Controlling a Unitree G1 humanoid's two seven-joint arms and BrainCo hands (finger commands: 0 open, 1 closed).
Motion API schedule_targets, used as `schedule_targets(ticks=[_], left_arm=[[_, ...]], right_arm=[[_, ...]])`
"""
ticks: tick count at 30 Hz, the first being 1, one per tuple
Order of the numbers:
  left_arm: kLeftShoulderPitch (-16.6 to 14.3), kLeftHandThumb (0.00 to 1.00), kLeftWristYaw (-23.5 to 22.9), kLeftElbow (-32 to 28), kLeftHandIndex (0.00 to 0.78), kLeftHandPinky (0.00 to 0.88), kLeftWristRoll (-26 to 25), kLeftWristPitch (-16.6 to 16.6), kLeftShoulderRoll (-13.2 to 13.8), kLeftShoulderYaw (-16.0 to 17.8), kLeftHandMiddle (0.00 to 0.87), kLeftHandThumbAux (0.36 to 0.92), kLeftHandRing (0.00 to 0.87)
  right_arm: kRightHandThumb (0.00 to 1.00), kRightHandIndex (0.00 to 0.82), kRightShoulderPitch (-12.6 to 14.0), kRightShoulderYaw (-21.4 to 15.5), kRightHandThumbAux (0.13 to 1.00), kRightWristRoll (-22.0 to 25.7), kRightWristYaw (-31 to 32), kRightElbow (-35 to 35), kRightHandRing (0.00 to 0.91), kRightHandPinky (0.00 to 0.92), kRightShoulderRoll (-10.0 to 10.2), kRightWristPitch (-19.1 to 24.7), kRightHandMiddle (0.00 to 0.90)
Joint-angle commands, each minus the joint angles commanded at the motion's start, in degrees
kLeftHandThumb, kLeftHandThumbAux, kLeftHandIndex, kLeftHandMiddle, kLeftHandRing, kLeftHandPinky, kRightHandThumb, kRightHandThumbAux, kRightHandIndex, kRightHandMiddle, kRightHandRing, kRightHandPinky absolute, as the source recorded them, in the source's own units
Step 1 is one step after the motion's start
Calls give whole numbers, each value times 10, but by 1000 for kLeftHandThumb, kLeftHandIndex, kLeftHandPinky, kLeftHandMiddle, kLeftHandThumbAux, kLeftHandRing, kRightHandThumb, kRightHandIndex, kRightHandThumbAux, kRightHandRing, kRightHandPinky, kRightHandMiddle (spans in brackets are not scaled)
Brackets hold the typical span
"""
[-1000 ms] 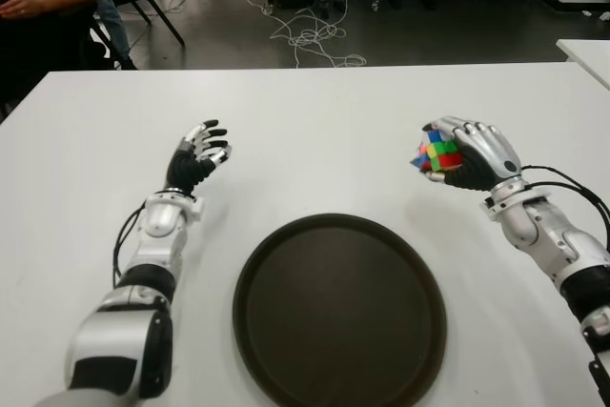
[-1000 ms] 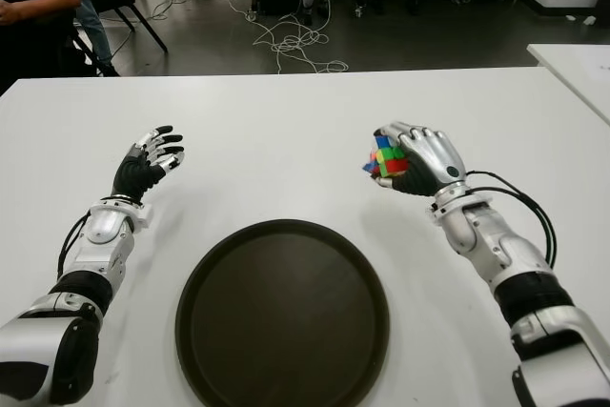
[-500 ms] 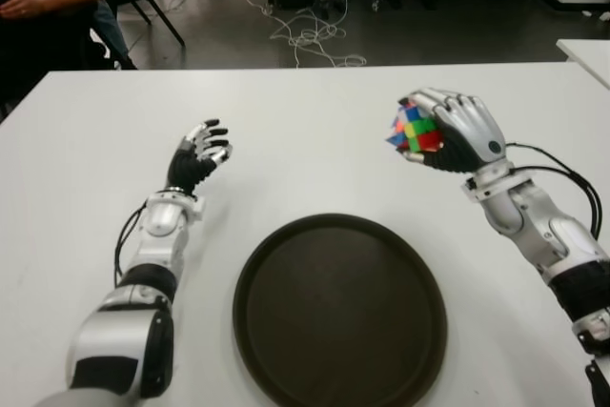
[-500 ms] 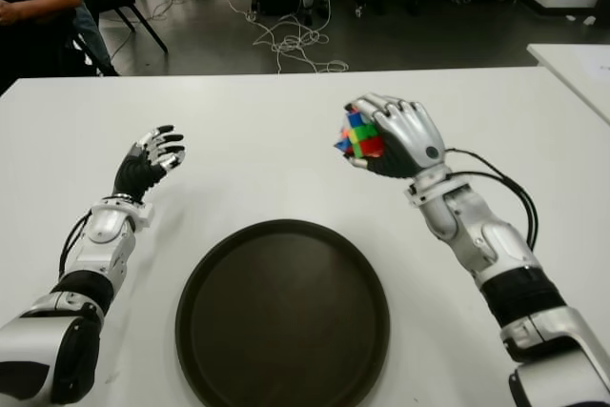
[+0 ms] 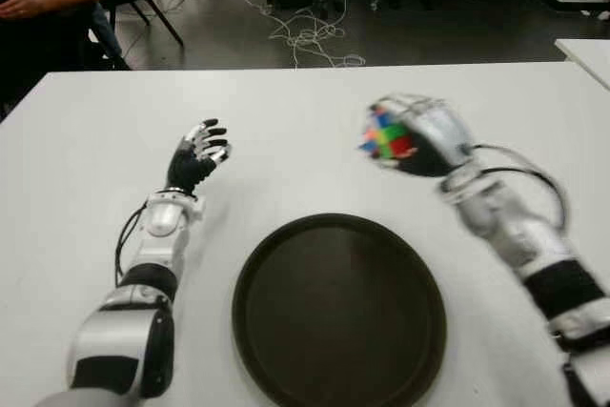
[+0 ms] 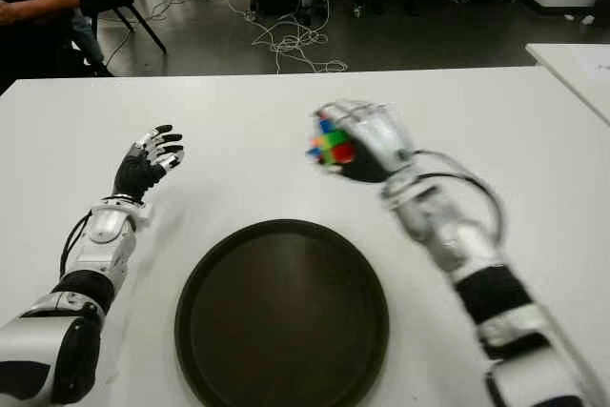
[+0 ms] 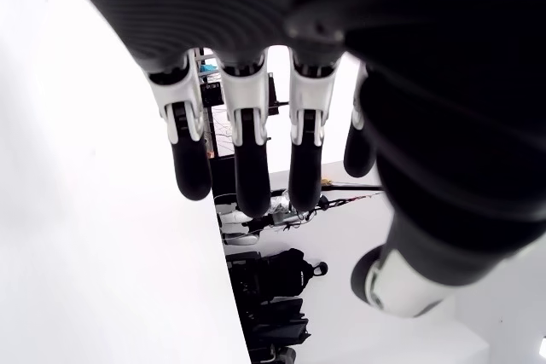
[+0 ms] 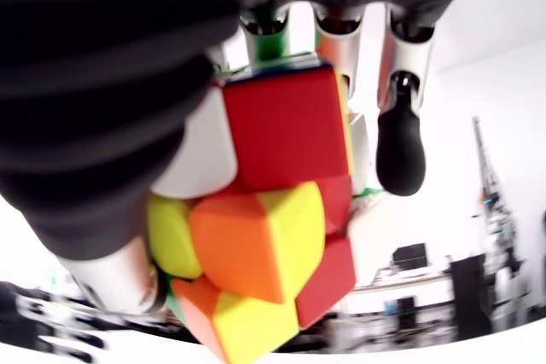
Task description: Pick up the Rubik's Cube and put it in the plate
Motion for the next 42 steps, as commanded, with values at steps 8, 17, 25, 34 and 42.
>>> schedule_targets(ticks=[8,17,25,34,42], left_arm=[[-1,160,-6,3,188,258,1,-7,0,-1,250,778,242],[-2,152,-5,4,191,239,1,-6,1,0,254,774,235],[0,158,-7,3,189,247,-2,-9,0,2,254,779,238],[-1,145,-5,1,186,238,-1,-5,-1,2,253,774,237],[0,143,-5,-1,182,220,-3,-7,-2,2,248,786,230]], right_arm=[[694,425,8,14,731,80,155,-38,665,678,1,-40,647],[694,425,24,11,731,216,351,-108,649,648,-34,-48,636],[693,429,38,0,731,375,504,-140,697,678,-49,-24,697],[689,432,21,-15,734,419,617,-148,710,678,-70,36,717],[685,430,-7,-5,736,327,651,-145,699,642,-91,85,707]])
